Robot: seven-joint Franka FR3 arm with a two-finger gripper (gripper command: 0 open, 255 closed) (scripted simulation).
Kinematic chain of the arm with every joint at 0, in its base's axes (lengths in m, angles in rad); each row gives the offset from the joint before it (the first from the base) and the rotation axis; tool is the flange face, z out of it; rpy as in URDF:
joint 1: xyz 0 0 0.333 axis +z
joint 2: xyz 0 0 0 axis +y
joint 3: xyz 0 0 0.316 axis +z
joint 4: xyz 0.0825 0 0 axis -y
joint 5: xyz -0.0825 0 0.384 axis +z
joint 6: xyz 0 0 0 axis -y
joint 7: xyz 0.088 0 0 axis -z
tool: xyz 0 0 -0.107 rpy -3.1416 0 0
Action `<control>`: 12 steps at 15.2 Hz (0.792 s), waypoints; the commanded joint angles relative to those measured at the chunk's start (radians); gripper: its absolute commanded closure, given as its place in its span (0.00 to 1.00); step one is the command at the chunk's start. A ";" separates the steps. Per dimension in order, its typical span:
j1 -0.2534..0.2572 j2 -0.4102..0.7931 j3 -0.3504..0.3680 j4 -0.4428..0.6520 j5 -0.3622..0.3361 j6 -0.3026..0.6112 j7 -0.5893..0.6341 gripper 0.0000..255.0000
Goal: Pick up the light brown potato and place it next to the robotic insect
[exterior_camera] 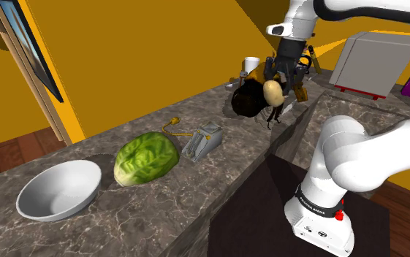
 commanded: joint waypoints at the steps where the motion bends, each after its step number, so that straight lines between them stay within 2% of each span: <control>1: -0.005 -0.009 -0.009 -0.031 -0.009 0.022 0.000 1.00; 12: -0.035 -0.045 -0.064 -0.187 -0.064 0.141 -0.001 1.00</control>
